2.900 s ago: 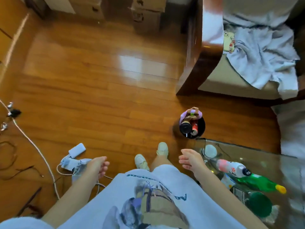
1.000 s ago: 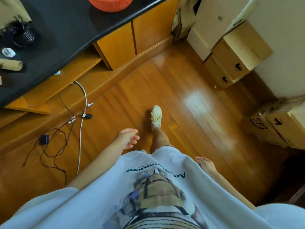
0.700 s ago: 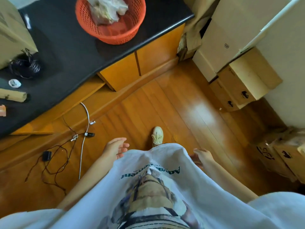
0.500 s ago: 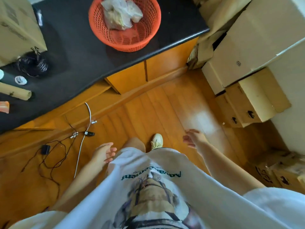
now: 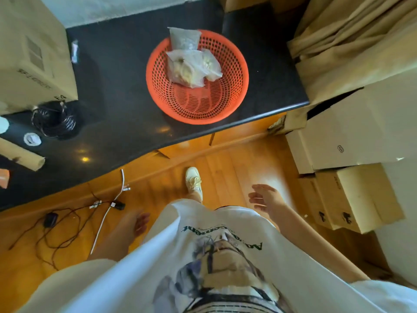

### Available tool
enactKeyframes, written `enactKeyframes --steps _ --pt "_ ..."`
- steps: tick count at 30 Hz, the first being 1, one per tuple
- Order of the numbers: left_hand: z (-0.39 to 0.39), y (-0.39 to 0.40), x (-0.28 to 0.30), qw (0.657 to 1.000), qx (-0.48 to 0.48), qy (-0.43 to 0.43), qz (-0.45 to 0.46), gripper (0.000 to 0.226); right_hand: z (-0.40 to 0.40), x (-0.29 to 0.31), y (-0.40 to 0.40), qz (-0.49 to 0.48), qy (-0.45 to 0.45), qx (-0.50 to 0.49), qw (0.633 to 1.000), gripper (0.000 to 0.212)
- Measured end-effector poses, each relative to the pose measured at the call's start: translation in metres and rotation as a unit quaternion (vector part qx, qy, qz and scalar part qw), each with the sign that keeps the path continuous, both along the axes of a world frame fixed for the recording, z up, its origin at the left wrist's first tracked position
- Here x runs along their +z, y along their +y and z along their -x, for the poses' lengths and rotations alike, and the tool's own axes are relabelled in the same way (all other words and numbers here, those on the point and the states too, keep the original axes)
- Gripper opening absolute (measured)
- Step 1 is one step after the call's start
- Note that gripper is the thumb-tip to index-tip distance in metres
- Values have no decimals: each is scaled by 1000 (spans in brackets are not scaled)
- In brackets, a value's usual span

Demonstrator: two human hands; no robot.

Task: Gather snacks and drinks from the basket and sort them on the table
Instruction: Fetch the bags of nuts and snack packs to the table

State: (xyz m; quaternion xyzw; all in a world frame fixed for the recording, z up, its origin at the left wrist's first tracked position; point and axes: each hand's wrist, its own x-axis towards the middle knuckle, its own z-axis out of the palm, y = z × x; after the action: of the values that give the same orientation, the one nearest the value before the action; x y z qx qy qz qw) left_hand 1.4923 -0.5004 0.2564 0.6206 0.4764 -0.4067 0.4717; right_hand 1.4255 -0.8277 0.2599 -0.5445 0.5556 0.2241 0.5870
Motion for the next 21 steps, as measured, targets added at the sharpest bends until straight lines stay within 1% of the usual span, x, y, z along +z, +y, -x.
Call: enactKeyframes --steps 2,4,6,8,9,11,15,18,21 --pt "-33 -19 -2 999 -49 -5 1 17 -12 1 -7 -2 15 -39 999 12" --pt "-72 -47 1 991 -117 -59 9 13 -23 -1 -13 -12 22 -77 997 14" --pt "-103 -80 5 980 -169 -101 37 11 -34 -1 -18 -18 28 -113 993 14" --pt "-125 -108 11 973 -193 -103 78 13 -48 0 -21 -13 28 -132 991 15" --pt "-137 -121 14 970 -197 -108 92 14 -58 1 -23 -7 24 -126 992 15" --pt "-162 -140 12 965 -202 -127 106 16 -85 2 -28 11 3 -89 996 17" --pt "-210 -162 -3 957 -199 -190 93 18 -164 -5 -41 73 -84 7 994 17" --pt "-247 -174 -25 946 -220 -226 72 23 -231 -21 -49 112 -153 93 977 17" --pt "-282 -184 -53 923 -264 -280 11 33 -290 -46 -54 181 -184 199 945 20"
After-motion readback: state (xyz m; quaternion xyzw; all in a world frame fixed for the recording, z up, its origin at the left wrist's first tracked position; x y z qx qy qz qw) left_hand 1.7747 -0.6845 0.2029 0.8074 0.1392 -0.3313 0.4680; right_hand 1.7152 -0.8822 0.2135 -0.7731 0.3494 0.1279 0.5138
